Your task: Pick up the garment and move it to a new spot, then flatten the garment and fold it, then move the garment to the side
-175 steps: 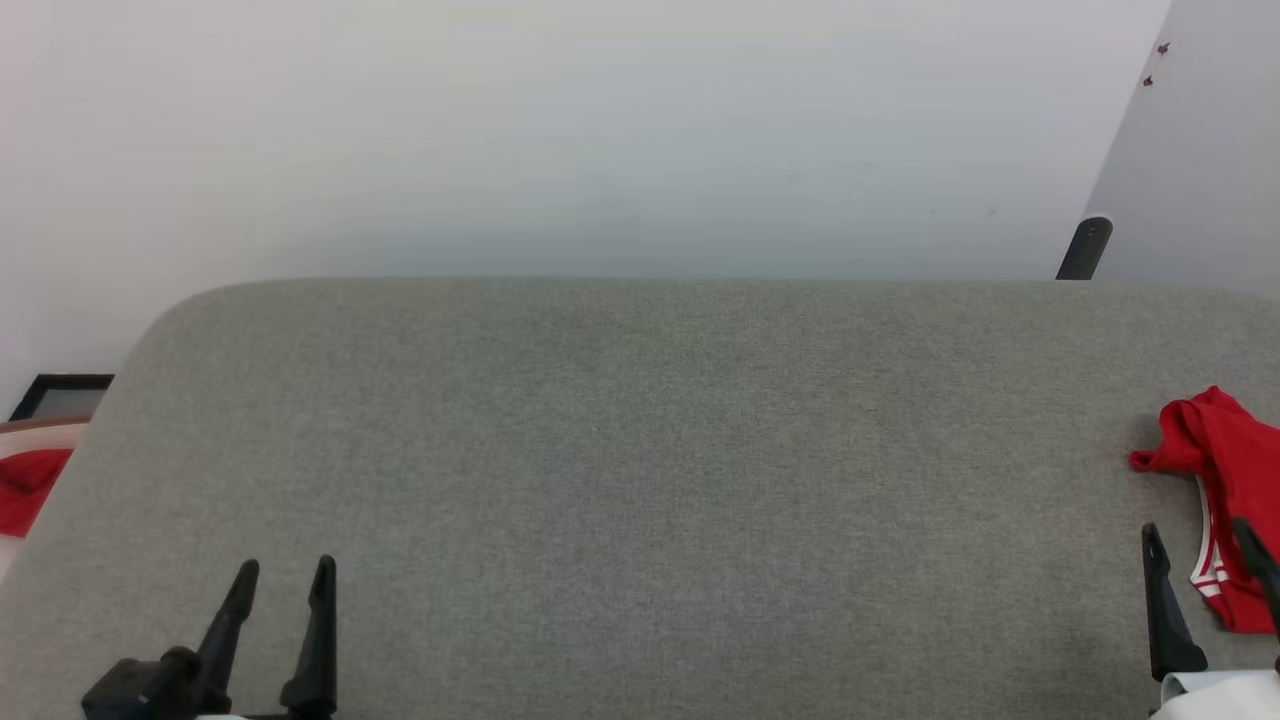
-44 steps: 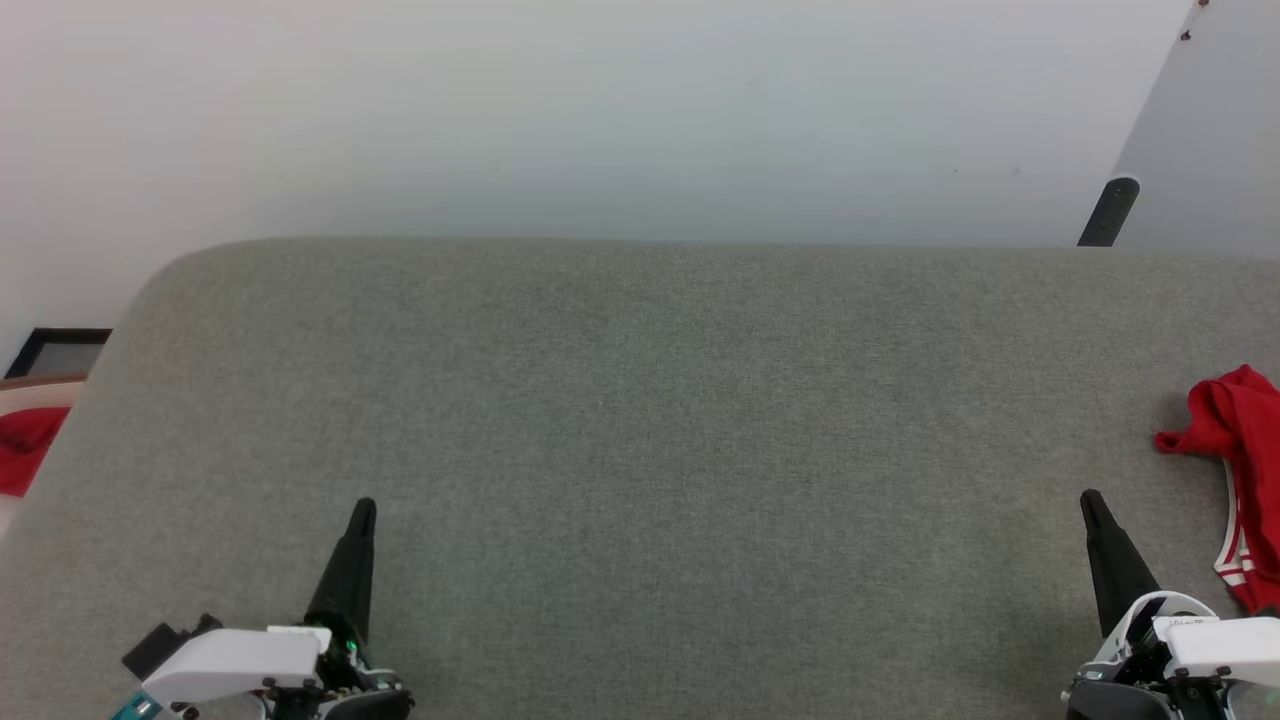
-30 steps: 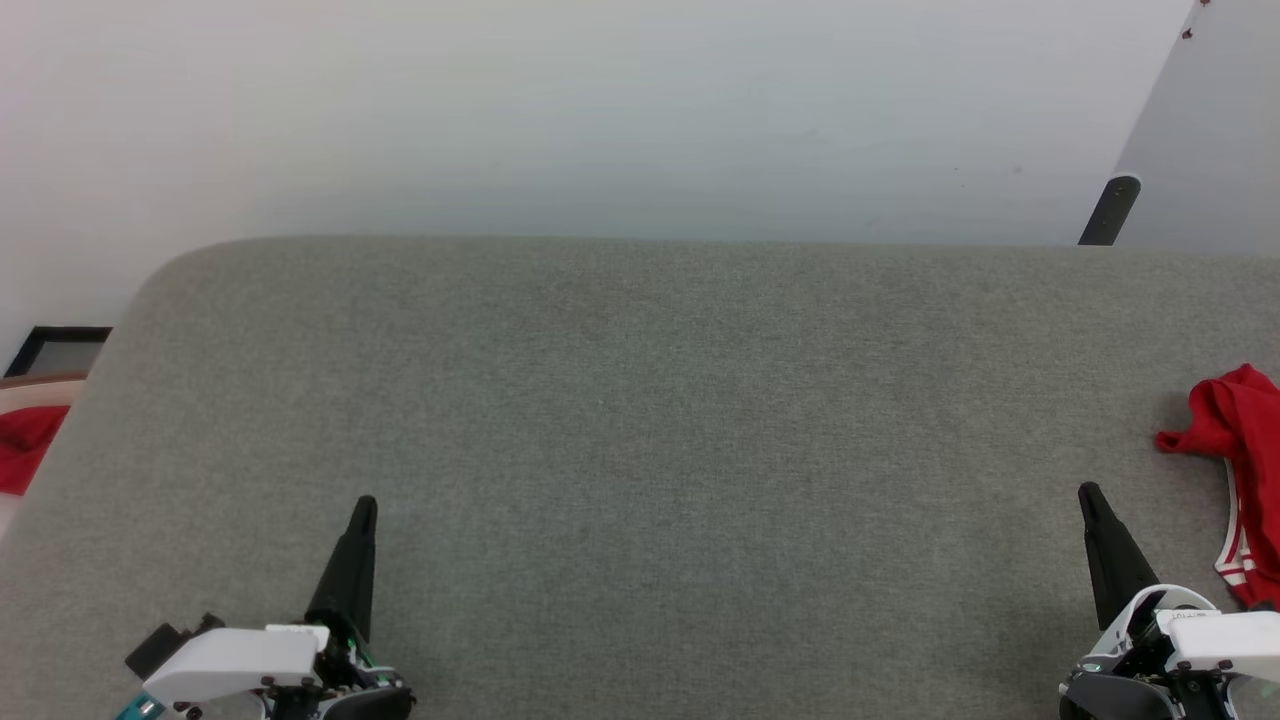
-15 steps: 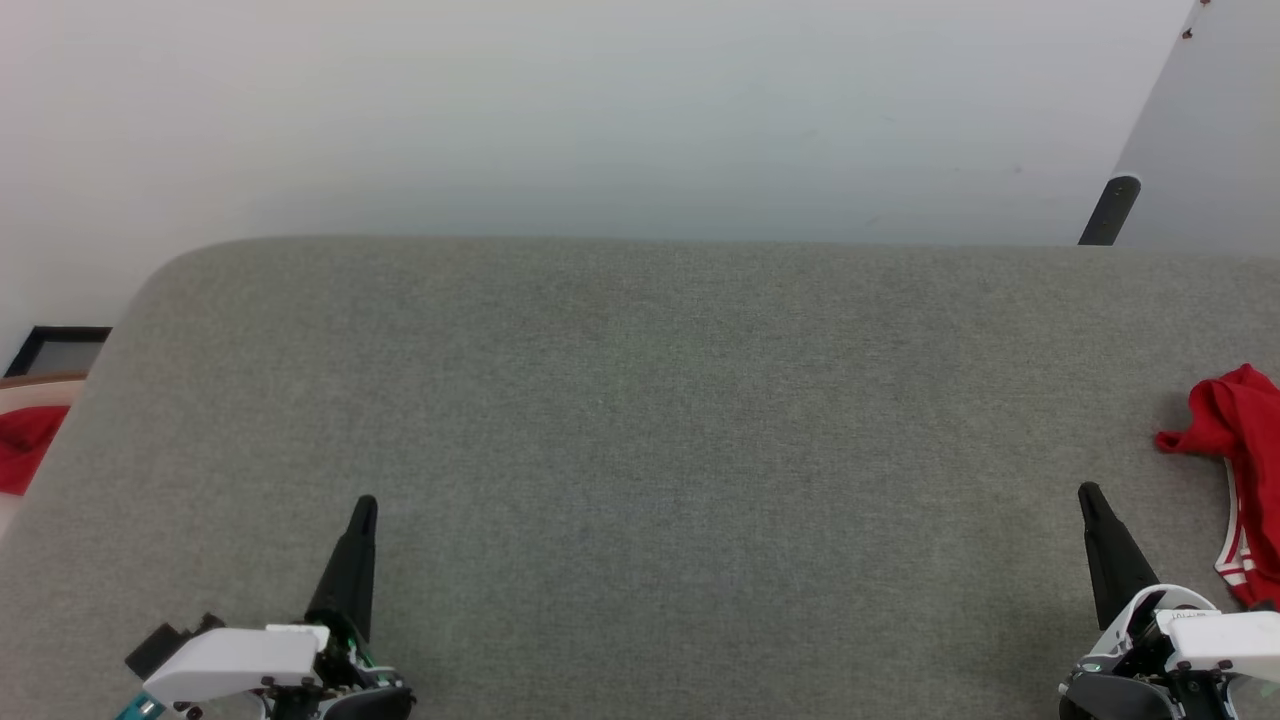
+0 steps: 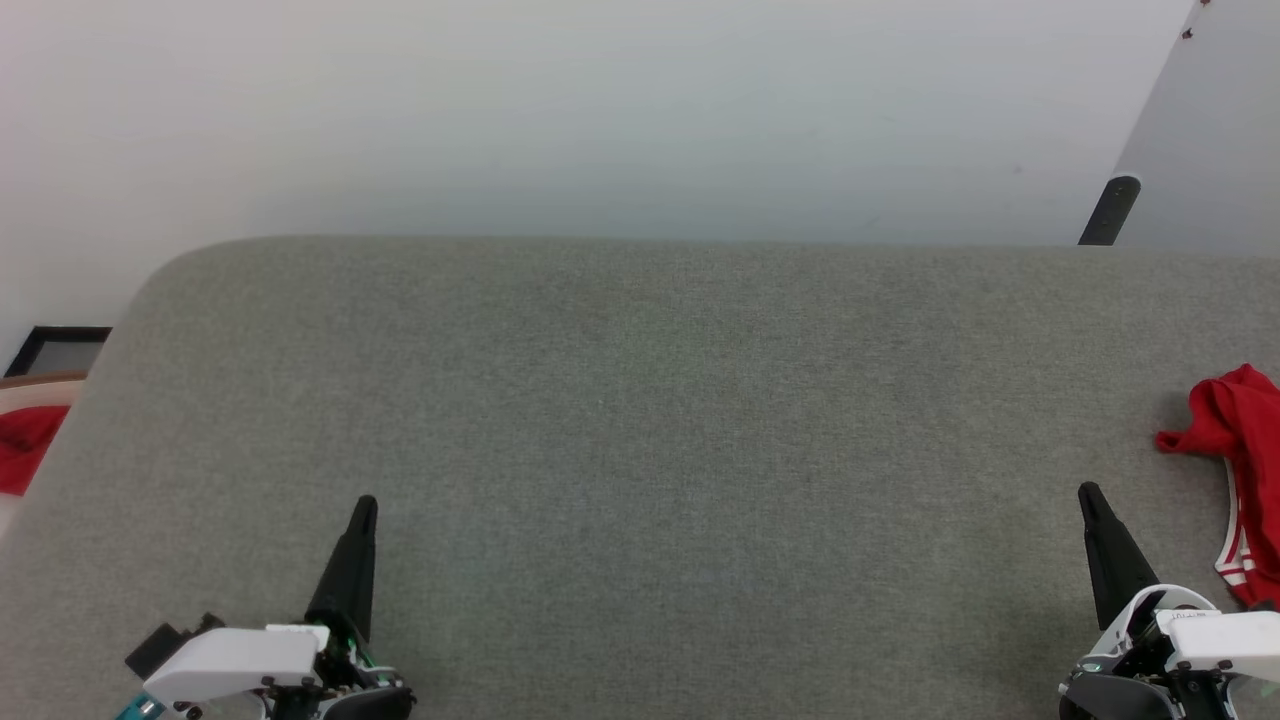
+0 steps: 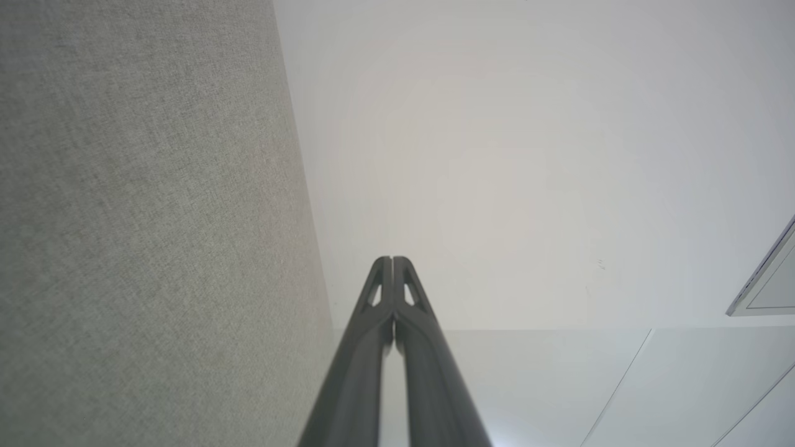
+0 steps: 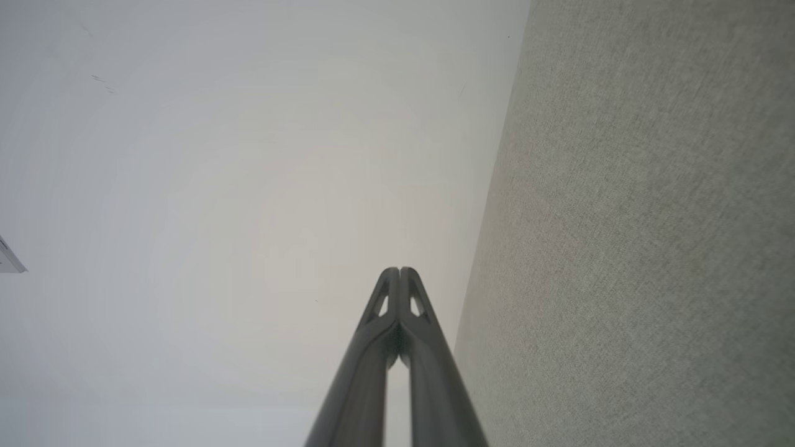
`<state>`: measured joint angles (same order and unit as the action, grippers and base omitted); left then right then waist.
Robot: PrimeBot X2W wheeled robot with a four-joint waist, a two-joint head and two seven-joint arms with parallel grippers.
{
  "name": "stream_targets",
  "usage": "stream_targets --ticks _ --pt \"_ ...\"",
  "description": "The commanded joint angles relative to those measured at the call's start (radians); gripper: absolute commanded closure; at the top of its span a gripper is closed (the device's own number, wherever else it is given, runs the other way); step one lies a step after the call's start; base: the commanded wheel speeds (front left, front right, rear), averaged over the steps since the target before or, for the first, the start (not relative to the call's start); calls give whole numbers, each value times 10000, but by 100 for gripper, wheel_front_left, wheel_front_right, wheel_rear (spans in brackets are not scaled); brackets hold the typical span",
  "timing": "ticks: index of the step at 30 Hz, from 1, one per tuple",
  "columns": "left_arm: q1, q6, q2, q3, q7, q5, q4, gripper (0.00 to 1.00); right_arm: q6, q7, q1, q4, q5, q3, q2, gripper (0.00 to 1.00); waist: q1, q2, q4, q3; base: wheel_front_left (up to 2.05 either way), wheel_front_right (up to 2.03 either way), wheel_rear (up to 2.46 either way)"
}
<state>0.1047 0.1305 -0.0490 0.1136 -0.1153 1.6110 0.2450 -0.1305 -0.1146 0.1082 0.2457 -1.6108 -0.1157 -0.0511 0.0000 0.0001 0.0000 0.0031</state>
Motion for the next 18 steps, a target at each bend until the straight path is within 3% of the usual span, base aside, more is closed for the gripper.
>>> stream_targets --ticks 1,18 --pt "92 4 0 25 -17 31 11 100 -4 -19 27 1 -39 34 28 100 0 -1 0 0 0 0 0" --pt "91 4 -1 20 -15 33 10 100 -4 -18 27 1 -40 33 28 100 0 -1 0 0 0 0 0"
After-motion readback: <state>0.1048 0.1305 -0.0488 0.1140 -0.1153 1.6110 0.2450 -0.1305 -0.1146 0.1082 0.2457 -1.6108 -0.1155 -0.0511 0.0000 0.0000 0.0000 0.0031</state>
